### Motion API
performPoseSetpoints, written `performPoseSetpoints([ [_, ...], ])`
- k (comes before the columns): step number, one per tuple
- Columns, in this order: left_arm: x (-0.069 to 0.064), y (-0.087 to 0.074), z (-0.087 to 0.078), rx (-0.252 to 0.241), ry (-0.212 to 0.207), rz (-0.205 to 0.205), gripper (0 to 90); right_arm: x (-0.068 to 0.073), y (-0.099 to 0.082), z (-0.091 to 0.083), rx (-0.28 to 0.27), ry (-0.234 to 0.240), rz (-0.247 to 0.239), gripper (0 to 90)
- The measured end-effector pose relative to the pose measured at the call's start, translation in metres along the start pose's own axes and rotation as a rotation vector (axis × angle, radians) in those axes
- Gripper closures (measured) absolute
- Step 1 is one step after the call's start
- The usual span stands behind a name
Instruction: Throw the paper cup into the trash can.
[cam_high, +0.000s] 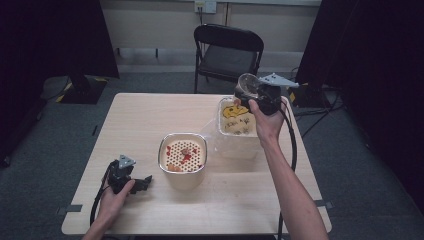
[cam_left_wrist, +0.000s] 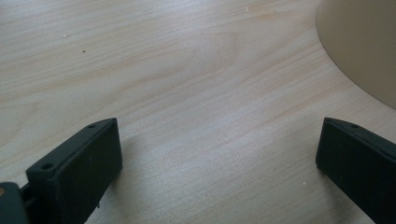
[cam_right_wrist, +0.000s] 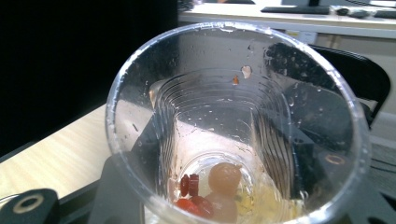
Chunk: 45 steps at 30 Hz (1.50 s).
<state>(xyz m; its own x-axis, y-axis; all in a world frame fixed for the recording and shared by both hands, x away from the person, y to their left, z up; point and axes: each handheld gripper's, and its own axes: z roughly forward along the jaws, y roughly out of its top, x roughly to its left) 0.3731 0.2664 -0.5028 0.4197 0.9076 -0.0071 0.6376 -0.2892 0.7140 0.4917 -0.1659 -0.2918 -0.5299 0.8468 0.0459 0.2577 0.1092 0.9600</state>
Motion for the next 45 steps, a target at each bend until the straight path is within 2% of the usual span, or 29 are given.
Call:
performPoseSetpoints([
  [2, 0.0, 0.0, 0.0, -0.001, -0.001, 0.0, 0.0, -0.008, -0.005, 0.0, 0.025, -0.02, 0.004, 46.7],
  [5, 0.0, 0.0, 0.0, 0.001, 0.0, 0.001, 0.0, -0.012, -0.008, 0.0, 0.044, -0.022, 0.013, 45.2],
  [6, 0.0, 0.0, 0.0, 0.001, 0.0, 0.001, 0.0, -0.014, -0.01, 0.001, 0.055, -0.017, 0.014, 43.0],
  [7, 0.0, 0.0, 0.0, 0.0, 0.0, -0.001, 0.0, -0.017, -0.012, 0.005, 0.086, 0.004, 0.02, 35.7],
  [9, 0.0, 0.0, 0.0, 0.0, -0.001, 0.0, 0.0, -0.018, -0.015, 0.009, 0.109, 0.001, 0.022, 31.3],
  [12, 0.0, 0.0, 0.0, 0.0, 0.0, 0.0, 0.0, -0.016, -0.016, 0.013, 0.108, 0.001, 0.026, 23.2],
  [18, 0.0, 0.0, 0.0, 0.0, 0.0, 0.001, 0.0, -0.013, -0.015, 0.016, 0.11, 0.007, 0.031, 17.1],
  [27, 0.0, 0.0, 0.0, 0.0, 0.0, 0.0, 0.0, -0.005, -0.014, 0.006, 0.097, 0.024, 0.009, 14.9],
  [29, 0.0, 0.0, 0.0, 0.0, -0.001, 0.0, 0.0, 0.001, -0.019, -0.003, 0.096, 0.044, -0.007, 15.0],
  [34, 0.0, 0.0, 0.0, 0.0, -0.001, 0.0, 0.0, 0.009, -0.031, -0.027, 0.097, 0.034, -0.002, 15.0],
  [36, 0.0, 0.0, 0.0, 0.001, -0.001, 0.001, 0.0, 0.013, -0.036, -0.036, 0.116, 0.018, -0.016, 15.0],
  [40, 0.0, 0.0, 0.0, 0.0, 0.0, 0.0, 0.0, 0.021, -0.054, -0.054, 0.122, 0.025, -0.017, 15.7],
  [42, 0.0, 0.0, 0.0, 0.0, 0.0, 0.001, 0.0, 0.025, -0.059, -0.067, 0.106, 0.015, -0.016, 15.1],
  [45, 0.0, 0.0, 0.0, 0.0, -0.001, 0.0, 0.0, 0.03, -0.067, -0.082, 0.138, 0.016, -0.019, 14.2],
])
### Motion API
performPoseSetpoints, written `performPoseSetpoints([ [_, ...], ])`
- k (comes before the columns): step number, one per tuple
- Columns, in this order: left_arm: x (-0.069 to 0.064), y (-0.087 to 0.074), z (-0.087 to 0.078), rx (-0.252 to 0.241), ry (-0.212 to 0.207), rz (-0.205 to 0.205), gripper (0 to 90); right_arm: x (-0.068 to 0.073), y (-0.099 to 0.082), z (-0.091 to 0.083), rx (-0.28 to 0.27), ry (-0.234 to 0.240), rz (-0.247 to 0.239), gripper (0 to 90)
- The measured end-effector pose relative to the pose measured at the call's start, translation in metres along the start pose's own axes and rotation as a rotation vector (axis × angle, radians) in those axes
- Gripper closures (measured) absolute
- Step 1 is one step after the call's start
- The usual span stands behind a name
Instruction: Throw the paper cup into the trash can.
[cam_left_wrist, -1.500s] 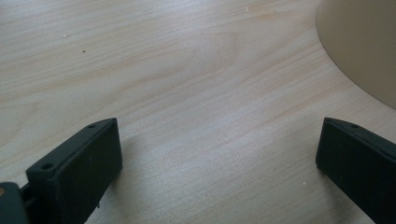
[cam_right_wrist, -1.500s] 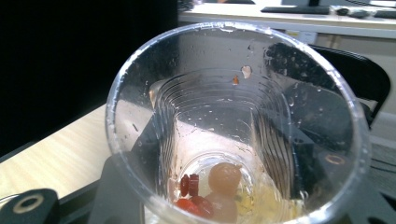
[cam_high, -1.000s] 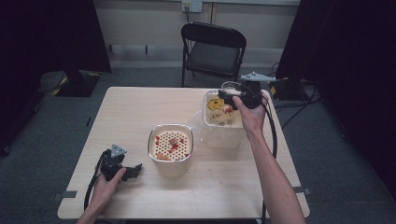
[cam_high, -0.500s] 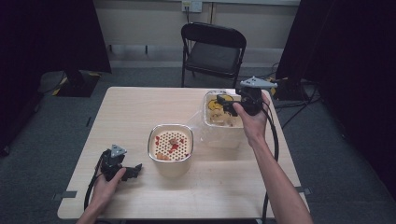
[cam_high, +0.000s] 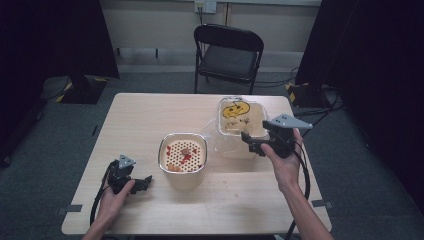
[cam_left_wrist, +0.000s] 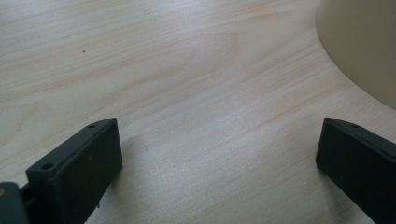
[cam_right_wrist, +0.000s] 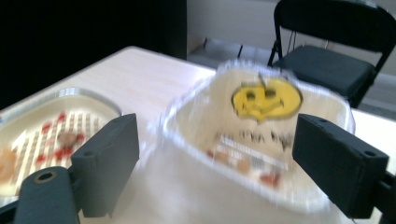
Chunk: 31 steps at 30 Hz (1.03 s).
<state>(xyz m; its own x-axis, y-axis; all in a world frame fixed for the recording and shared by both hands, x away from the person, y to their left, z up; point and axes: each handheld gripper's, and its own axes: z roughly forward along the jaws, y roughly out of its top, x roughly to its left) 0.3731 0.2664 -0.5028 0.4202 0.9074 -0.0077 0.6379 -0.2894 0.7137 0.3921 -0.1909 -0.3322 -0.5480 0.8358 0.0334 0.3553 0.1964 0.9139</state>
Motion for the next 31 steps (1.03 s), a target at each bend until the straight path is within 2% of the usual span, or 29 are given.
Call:
performPoseSetpoints([
  [3, 0.0, 0.0, 0.0, 0.0, 0.001, 0.001, 0.0, 0.002, -0.01, -0.005, 0.027, 0.01, 0.023, 14.1],
  [4, 0.0, 0.0, 0.0, 0.0, 0.0, 0.0, 0.0, 0.005, -0.023, -0.009, 0.029, -0.013, 0.022, 14.2],
  [5, 0.0, 0.0, 0.0, 0.0, 0.0, 0.0, 0.0, 0.005, -0.023, -0.009, 0.029, -0.013, 0.022, 14.2],
  [6, 0.0, 0.0, 0.0, 0.0, 0.0, 0.0, 0.0, 0.006, -0.038, -0.009, 0.049, -0.005, 0.04, 14.0],
  [10, 0.0, 0.0, 0.0, 0.0, 0.0, 0.0, 0.0, 0.008, -0.068, -0.008, 0.082, 0.003, 0.073, 14.5],
  [13, 0.0, 0.0, 0.0, 0.0, 0.0, 0.0, 0.0, 0.007, -0.084, -0.003, 0.115, -0.019, 0.057, 15.0],
  [14, 0.0, 0.0, 0.0, 0.0, 0.001, 0.001, 0.0, 0.005, -0.092, -0.001, 0.123, -0.016, 0.065, 15.0],
  [15, 0.0, 0.0, 0.0, 0.0, 0.0, 0.001, 0.0, 0.0, -0.107, 0.002, 0.142, -0.019, 0.101, 15.0],
  [19, 0.0, 0.0, 0.0, 0.0, 0.0, 0.0, 0.0, -0.006, -0.134, 0.014, 0.218, -0.03, 0.112, 15.0],
  [20, 0.0, 0.0, 0.0, 0.0, 0.0, 0.0, 0.0, -0.006, -0.134, 0.014, 0.218, -0.03, 0.112, 15.0],
  [22, 0.0, 0.0, 0.0, 0.0, 0.0, 0.0, 0.0, -0.008, -0.142, 0.02, 0.271, -0.052, 0.104, 14.8],
  [23, 0.0, 0.0, 0.0, 0.0, 0.0, 0.0, 0.0, -0.01, -0.147, 0.023, 0.289, -0.05, 0.12, 14.8],
  [24, 0.0, 0.0, 0.0, 0.0, 0.0, 0.0, 0.0, -0.013, -0.155, 0.027, 0.322, -0.073, 0.117, 14.7],
  [26, 0.0, 0.0, 0.0, 0.0, 0.0, 0.0, 0.0, -0.014, -0.159, 0.029, 0.338, -0.088, 0.109, 14.6],
  [27, 0.0, 0.0, 0.0, 0.0, 0.0, 0.0, 0.0, -0.015, -0.165, 0.032, 0.348, -0.119, 0.088, 14.1],
  [30, 0.0, 0.0, 0.0, -0.001, 0.001, 0.0, 0.0, -0.014, -0.165, 0.032, 0.349, -0.134, 0.08, 14.0],
  [31, 0.0, 0.0, 0.0, -0.001, 0.001, 0.0, 0.0, -0.013, -0.166, 0.032, 0.353, -0.137, 0.059, 13.5],
])
